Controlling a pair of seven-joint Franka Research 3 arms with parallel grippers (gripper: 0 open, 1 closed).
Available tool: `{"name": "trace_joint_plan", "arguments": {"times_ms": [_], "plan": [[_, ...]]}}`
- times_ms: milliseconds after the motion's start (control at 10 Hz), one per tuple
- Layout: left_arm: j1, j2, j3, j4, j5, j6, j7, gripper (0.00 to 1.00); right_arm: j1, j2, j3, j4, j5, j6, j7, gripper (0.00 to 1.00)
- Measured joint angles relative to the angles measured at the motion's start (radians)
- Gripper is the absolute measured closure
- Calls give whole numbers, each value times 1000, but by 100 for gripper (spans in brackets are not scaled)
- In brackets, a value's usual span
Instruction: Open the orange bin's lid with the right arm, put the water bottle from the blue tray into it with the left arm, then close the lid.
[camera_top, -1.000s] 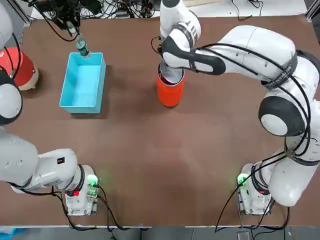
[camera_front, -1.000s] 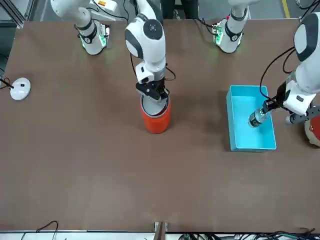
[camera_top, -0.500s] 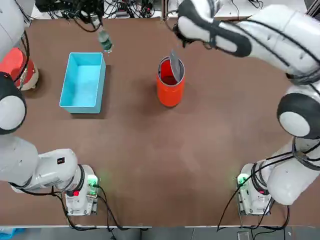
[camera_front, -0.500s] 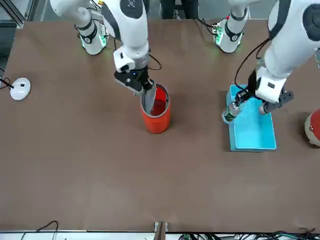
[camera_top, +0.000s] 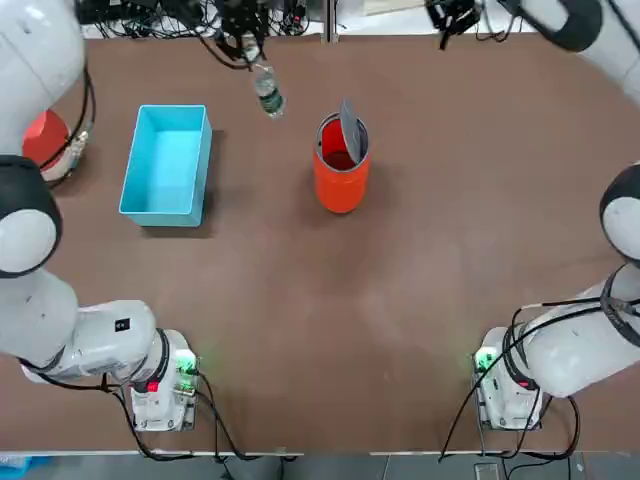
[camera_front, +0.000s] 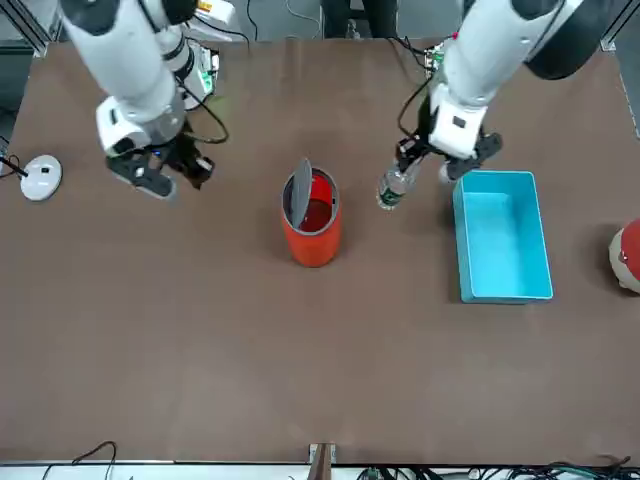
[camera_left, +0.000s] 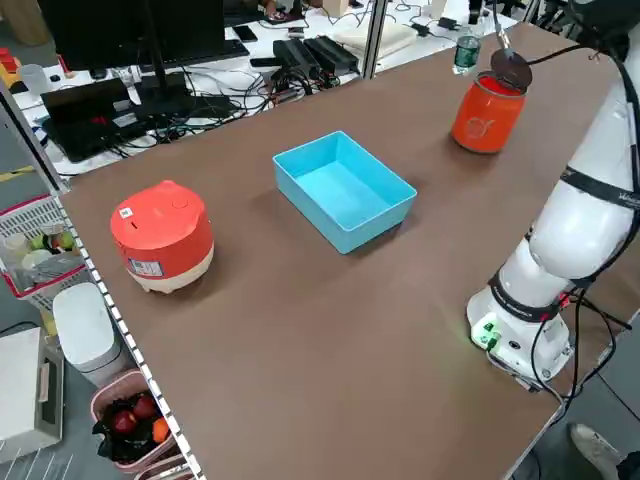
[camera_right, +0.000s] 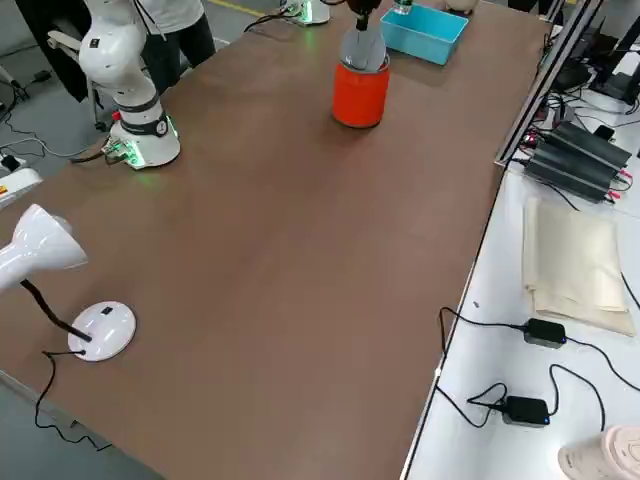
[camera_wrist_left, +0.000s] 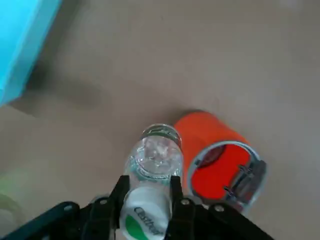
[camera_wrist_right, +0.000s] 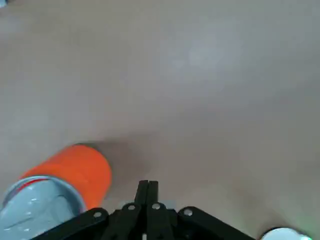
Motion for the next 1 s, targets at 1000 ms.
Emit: {"name": "trace_joint_plan", "arguments": {"times_ms": [1000], "plan": [[-287, 290, 8, 67, 205, 204, -292, 62, -226, -40, 7, -5, 21, -65, -346, 97]]}}
